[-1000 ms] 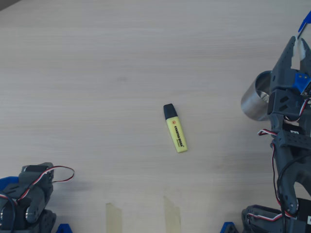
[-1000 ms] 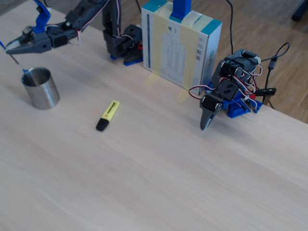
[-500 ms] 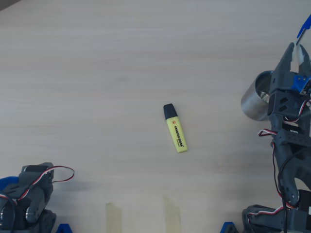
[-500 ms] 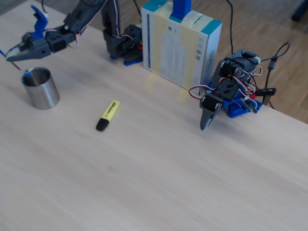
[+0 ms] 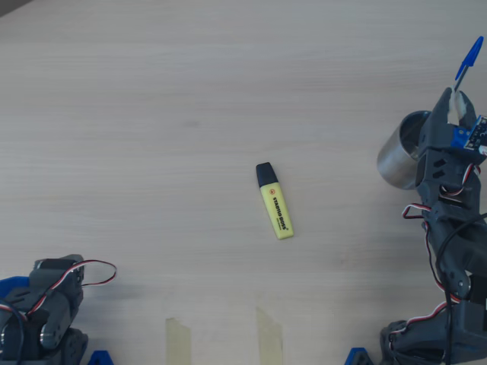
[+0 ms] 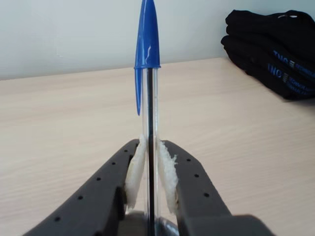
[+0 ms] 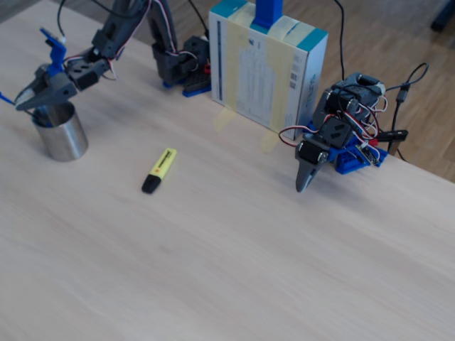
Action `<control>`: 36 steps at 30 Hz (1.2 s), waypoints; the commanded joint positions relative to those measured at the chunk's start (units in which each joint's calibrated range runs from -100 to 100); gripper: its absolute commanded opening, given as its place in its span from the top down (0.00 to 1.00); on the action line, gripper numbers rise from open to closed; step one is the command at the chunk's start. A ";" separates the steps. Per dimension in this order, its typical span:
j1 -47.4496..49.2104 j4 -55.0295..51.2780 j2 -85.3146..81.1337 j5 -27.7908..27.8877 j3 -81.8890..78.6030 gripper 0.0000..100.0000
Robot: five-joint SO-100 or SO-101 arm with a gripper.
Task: Grab the blue pen and put it in the silver cup.
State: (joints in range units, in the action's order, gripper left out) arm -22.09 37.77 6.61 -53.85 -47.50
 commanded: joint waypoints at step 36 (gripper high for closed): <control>-3.65 0.62 -3.62 2.61 -3.43 0.98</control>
State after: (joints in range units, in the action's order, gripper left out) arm -25.24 37.86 7.03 -52.49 -50.92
